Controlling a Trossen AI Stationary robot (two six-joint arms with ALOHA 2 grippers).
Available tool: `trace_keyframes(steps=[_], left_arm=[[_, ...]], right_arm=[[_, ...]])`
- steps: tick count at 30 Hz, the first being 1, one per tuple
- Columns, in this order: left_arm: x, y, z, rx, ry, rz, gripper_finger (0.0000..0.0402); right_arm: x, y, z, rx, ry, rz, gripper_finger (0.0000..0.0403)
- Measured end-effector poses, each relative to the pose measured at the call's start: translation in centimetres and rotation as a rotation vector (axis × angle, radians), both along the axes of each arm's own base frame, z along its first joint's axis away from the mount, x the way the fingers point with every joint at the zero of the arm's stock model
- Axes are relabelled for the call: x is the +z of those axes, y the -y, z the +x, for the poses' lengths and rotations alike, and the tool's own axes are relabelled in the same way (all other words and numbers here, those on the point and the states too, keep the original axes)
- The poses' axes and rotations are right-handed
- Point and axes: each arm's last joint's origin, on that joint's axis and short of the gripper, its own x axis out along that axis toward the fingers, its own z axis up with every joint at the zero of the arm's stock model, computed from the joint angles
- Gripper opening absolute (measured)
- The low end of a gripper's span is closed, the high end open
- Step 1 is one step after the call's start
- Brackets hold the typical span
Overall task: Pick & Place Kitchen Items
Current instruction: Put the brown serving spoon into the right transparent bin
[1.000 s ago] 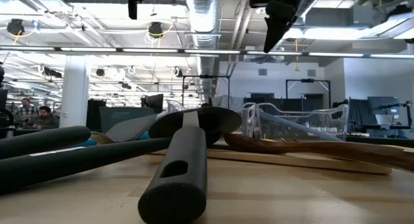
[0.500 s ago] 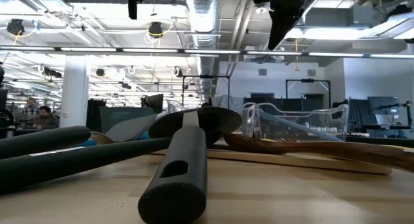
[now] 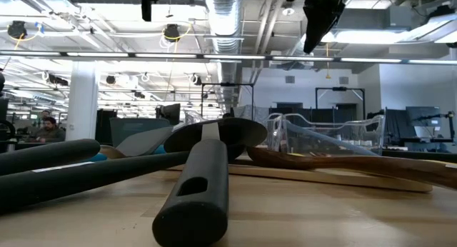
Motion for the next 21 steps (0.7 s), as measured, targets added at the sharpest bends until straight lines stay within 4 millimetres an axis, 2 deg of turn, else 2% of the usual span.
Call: trace_keyframes(steps=[12,21], left_arm=[[0.0,0.0,0.0,0.0,0.0,0.0,0.0002],[0.0,0.0,0.0,0.0,0.0,0.0,0.0002]], right_arm=[[0.0,-1.3,-0.1,-0.082,0.052,0.046,0.006],[-0.4,-1.3,-1.5,-0.381,0.021,0.163,0.006]])
